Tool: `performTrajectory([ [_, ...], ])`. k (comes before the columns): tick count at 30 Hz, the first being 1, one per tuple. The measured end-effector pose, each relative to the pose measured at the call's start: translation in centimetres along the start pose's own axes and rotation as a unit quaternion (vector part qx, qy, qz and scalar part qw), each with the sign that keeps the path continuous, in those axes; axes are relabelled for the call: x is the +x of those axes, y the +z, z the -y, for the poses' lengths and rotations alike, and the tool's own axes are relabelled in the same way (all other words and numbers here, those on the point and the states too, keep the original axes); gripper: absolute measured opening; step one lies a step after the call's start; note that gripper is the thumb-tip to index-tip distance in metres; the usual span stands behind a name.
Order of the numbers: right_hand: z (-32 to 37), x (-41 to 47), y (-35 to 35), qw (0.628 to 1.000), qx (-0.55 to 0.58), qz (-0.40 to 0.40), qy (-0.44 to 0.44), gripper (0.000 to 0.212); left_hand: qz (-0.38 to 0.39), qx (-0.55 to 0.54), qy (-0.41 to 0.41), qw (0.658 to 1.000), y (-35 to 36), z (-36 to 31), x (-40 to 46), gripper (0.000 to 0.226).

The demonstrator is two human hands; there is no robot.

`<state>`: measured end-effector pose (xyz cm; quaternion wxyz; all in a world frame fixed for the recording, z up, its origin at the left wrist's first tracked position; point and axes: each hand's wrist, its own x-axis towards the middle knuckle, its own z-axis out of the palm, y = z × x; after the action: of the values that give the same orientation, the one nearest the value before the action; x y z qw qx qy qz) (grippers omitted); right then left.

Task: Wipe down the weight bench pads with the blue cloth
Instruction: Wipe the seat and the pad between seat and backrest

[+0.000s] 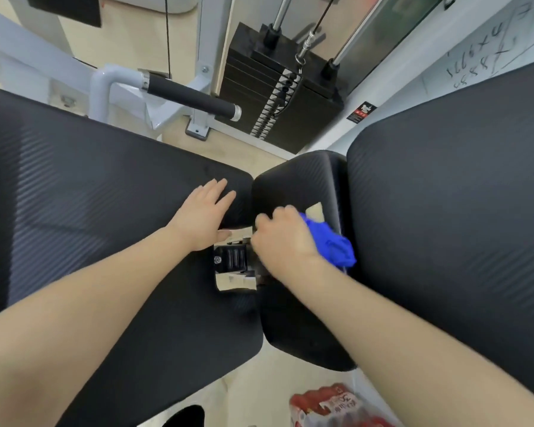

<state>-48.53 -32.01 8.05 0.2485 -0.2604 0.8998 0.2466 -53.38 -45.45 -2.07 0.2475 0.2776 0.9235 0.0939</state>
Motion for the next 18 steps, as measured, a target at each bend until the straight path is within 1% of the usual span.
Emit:
performTrajectory([
  [2, -3.0, -0.1, -1.8, 0.994, 0.024, -0.057, 0.088, 0.026, 0.062, 0.078, 0.032, 0.995, 0.2, -0.9, -0.7, 0.105],
  [4, -5.1, 0.6, -2.8, 0.983, 0.076, -0.060, 0.153, 0.028, 0.122, 0.163, 0.044, 0.978, 1.0, -1.5, -1.4, 0.119],
  [5, -5.3, 0.9, -3.0, 0.979, 0.090, -0.061, 0.172, 0.028, 0.129, 0.184, 0.031, 0.974, 1.3, -1.5, -1.6, 0.123],
  [7, -4.3, 1.2, -2.6, 0.974, 0.060, -0.095, 0.199, 0.027, 0.110, 0.193, -0.019, 0.975, 1.5, -1.1, -1.7, 0.134],
  [8, -3.3, 1.2, -2.2, 0.975, 0.040, -0.104, 0.195, 0.025, 0.099, 0.193, -0.043, 0.975, 1.4, -1.0, -1.6, 0.139],
  [9, -1.8, 1.1, -1.4, 0.981, 0.039, -0.084, 0.170, 0.022, 0.091, 0.194, -0.061, 0.975, 1.5, -0.9, -1.7, 0.143],
  [11, 1.3, 0.9, 0.6, 0.992, 0.065, -0.015, 0.108, 0.019, 0.084, 0.204, -0.069, 0.973, 1.6, -0.7, -1.6, 0.145],
  [13, 4.5, 0.0, 2.4, 0.992, 0.087, 0.063, 0.067, 0.022, 0.078, 0.200, -0.059, 0.975, 1.9, -0.5, -1.7, 0.145],
  [15, 6.4, -1.2, 3.6, 0.991, 0.069, 0.112, 0.011, 0.024, 0.070, 0.190, -0.056, 0.978, 1.9, -0.2, -1.7, 0.144],
  [17, 5.6, -1.2, 3.2, 0.994, 0.049, 0.098, -0.023, 0.024, 0.068, 0.191, -0.055, 0.978, 2.0, -0.2, -1.6, 0.144],
  [18, 4.3, -0.5, 2.6, 0.997, 0.028, 0.064, -0.029, 0.024, 0.066, 0.192, -0.055, 0.978, 1.9, -0.2, -1.5, 0.144],
])
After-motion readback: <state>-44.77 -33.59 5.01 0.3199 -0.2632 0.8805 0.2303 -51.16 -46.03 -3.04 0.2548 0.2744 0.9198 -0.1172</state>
